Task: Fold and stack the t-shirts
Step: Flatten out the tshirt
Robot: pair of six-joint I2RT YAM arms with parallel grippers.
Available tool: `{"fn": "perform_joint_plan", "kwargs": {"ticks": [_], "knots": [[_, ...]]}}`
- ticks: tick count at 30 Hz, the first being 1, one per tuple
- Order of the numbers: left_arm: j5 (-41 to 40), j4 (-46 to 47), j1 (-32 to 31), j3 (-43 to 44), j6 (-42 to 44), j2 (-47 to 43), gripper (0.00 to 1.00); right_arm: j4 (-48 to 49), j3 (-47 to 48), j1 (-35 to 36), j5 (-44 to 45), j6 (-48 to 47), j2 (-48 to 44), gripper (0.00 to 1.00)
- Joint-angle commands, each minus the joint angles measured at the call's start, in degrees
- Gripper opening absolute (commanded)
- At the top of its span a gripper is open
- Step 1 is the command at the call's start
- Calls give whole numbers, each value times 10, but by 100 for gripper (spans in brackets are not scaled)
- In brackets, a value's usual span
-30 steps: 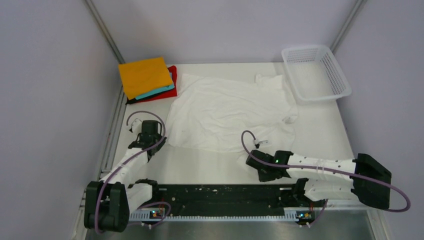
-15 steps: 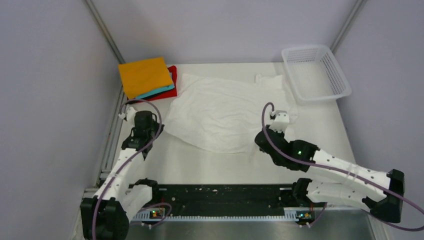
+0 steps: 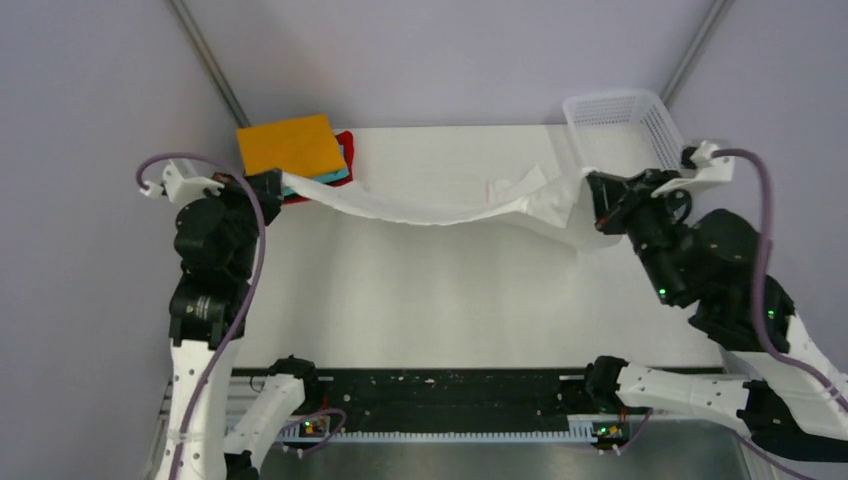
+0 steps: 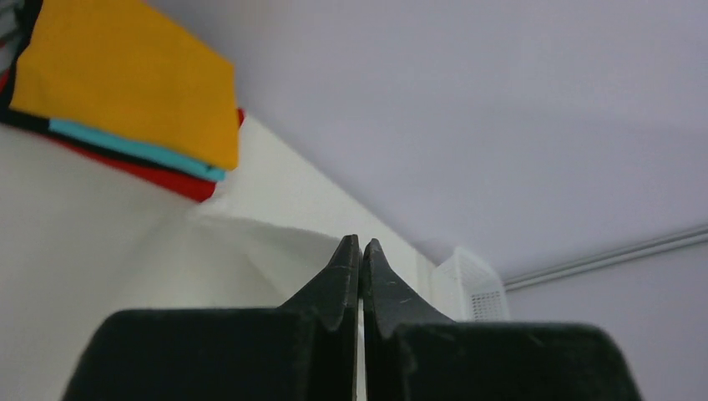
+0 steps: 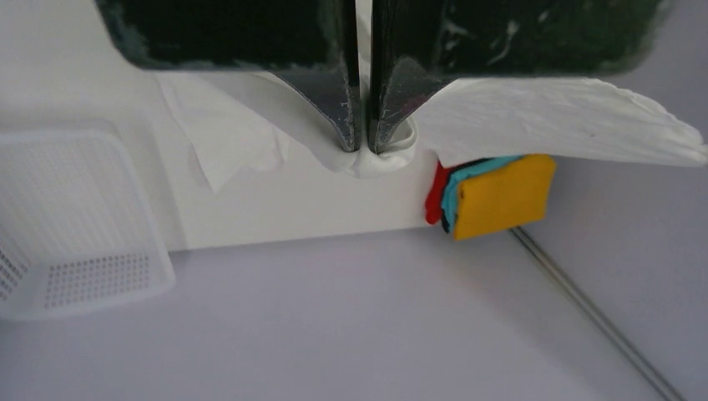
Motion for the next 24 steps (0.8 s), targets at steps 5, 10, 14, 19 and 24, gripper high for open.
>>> {"fn": "perform_joint_plan", "kwargs": {"ticks": [5, 10, 14, 19, 24], "knots": [[33, -51, 0, 274, 59, -16, 0, -4, 278, -5, -256, -132, 64, 0], [26, -78, 0, 371, 89, -16, 0, -70, 475, -5, -334, -151, 145, 0], [-7, -80, 0, 387, 106, -9, 0, -61, 545, -5, -270, -193, 187, 0], [-50, -72, 0, 343, 114, 24, 0, 29, 492, -5, -107, -308, 214, 0], [-117, -24, 0, 216, 97, 88, 0, 376, 245, -33, 81, -536, 204, 0]]}}
